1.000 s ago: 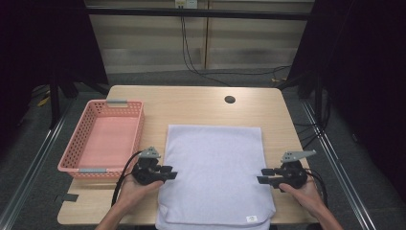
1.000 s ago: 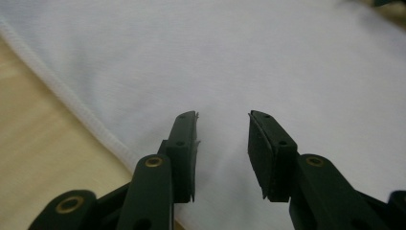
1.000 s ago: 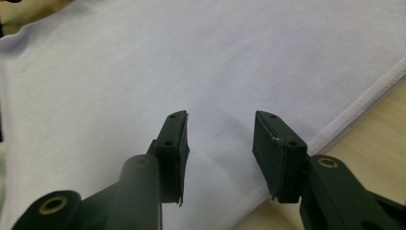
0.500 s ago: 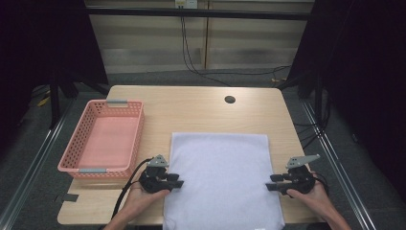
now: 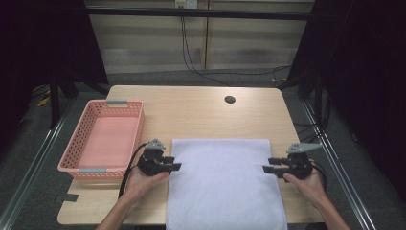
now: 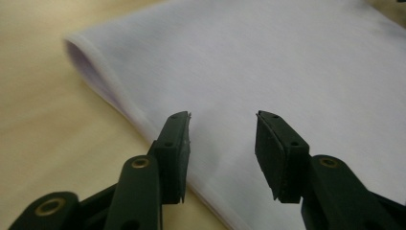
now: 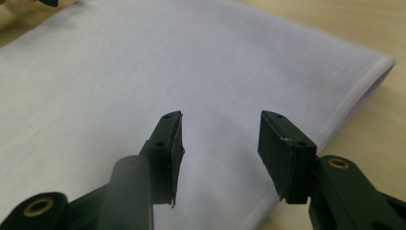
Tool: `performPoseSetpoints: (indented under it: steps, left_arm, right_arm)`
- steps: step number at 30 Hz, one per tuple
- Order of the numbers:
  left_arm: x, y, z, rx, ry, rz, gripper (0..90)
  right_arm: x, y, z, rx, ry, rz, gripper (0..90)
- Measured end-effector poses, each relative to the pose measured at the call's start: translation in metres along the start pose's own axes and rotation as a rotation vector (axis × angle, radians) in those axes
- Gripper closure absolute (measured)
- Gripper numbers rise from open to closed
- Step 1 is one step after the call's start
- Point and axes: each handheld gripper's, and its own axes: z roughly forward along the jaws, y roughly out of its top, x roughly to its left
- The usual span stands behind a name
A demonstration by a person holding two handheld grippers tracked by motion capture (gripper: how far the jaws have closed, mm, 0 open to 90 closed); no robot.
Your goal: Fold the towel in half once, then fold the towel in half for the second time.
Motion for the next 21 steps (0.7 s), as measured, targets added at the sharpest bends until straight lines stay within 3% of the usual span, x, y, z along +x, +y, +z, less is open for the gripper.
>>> performPoseSetpoints:
  steps: [3, 5, 7, 9, 10, 12, 13, 15, 19, 21]
  left_arm:
    - [0.014, 0.009, 0.007, -0.013, 0.017, -0.036, 52.8]
    - [0.022, 0.011, 0.011, -0.028, 0.059, -0.033, 51.6]
    - [0.028, 0.013, 0.015, -0.022, 0.055, -0.053, 51.6]
    - [0.031, 0.015, 0.019, -0.016, 0.063, -0.043, 50.6]
    - [0.032, 0.017, 0.021, -0.02, 0.082, -0.049, 50.7]
    - [0.037, 0.018, 0.024, -0.017, 0.078, -0.061, 49.3]
    - [0.037, 0.019, 0.026, -0.014, 0.1, -0.055, 48.7]
    - [0.04, 0.019, 0.028, -0.027, 0.093, -0.051, 46.3]
    - [0.048, 0.022, 0.032, -0.038, 0.134, -0.061, 43.4]
    - [0.052, 0.023, 0.034, -0.026, 0.135, -0.061, 41.1]
  right_arm:
    - [-0.017, 0.017, 0.014, -0.003, -0.047, 0.011, 49.2]
    - [-0.028, 0.025, 0.021, -0.007, -0.07, 0.021, 47.6]
    - [-0.038, 0.03, 0.027, -0.003, -0.086, 0.029, 46.4]
    - [-0.047, 0.032, 0.033, 0.007, -0.091, 0.044, 45.5]
    - [-0.05, 0.033, 0.035, 0.015, -0.1, 0.041, 45.4]
    - [-0.054, 0.035, 0.04, 0.034, -0.105, 0.027, 45.1]
    - [-0.055, 0.036, 0.041, 0.027, -0.115, 0.03, 44.7]
    - [-0.059, 0.038, 0.044, 0.029, -0.114, 0.033, 44.6]
    - [-0.067, 0.041, 0.052, 0.044, -0.123, 0.04, 43.8]
    - [-0.071, 0.041, 0.056, 0.054, -0.138, 0.047, 43.1]
